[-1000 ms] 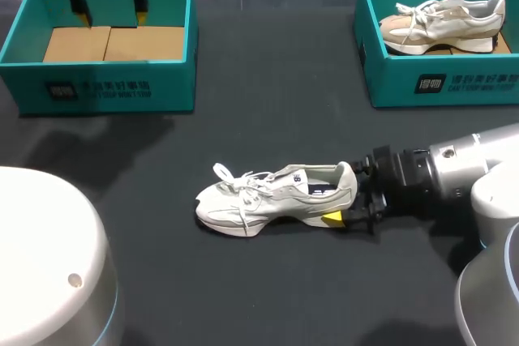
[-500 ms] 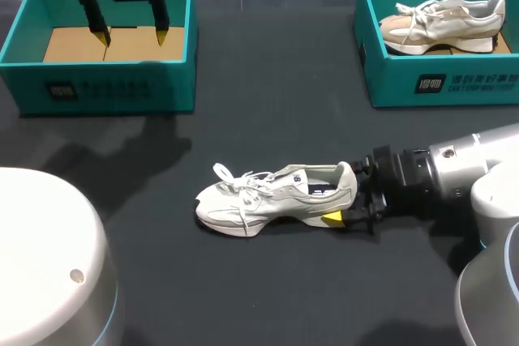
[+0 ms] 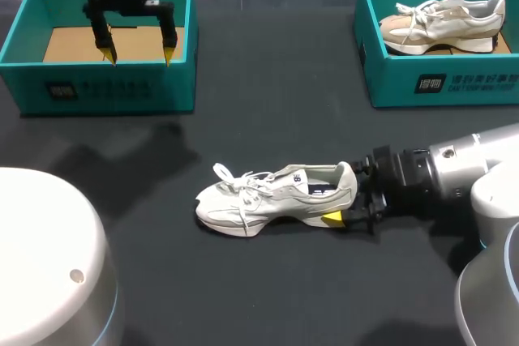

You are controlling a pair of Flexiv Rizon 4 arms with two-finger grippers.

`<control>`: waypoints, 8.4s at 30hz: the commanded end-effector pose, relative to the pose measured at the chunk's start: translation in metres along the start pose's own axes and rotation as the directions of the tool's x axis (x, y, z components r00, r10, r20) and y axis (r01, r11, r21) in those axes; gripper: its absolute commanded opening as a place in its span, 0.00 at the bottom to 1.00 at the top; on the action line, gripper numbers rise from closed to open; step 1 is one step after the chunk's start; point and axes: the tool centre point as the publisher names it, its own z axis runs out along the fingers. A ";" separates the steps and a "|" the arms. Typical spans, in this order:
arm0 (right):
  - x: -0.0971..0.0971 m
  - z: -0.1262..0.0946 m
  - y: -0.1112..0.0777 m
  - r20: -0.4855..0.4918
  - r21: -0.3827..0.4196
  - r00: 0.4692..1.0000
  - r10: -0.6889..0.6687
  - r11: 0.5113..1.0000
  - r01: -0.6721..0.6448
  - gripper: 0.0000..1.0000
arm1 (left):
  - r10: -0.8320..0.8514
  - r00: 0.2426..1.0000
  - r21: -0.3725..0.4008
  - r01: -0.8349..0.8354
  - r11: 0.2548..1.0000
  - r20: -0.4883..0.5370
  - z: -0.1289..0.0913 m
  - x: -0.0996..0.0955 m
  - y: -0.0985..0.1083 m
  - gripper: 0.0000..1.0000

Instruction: Take the shoe out of the shoebox, open the shoe tongue, remove and reinsert the insole, then place the shoe into the shoebox

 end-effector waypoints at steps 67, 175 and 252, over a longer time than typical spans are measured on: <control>0.001 0.001 0.001 0.002 0.003 1.000 0.001 1.000 -0.001 0.00 | -0.068 0.987 -0.080 0.080 0.994 0.145 0.103 0.232 0.134 1.00; 0.001 0.001 0.001 0.002 0.003 1.000 0.001 1.000 -0.001 0.00 | -0.094 0.991 -0.005 0.095 0.995 0.097 0.174 0.117 0.142 0.14; 0.001 0.001 0.001 0.002 0.003 1.000 0.001 1.000 -0.001 0.00 | 0.992 -0.075 0.293 -0.951 -0.101 0.100 0.086 0.207 0.154 0.00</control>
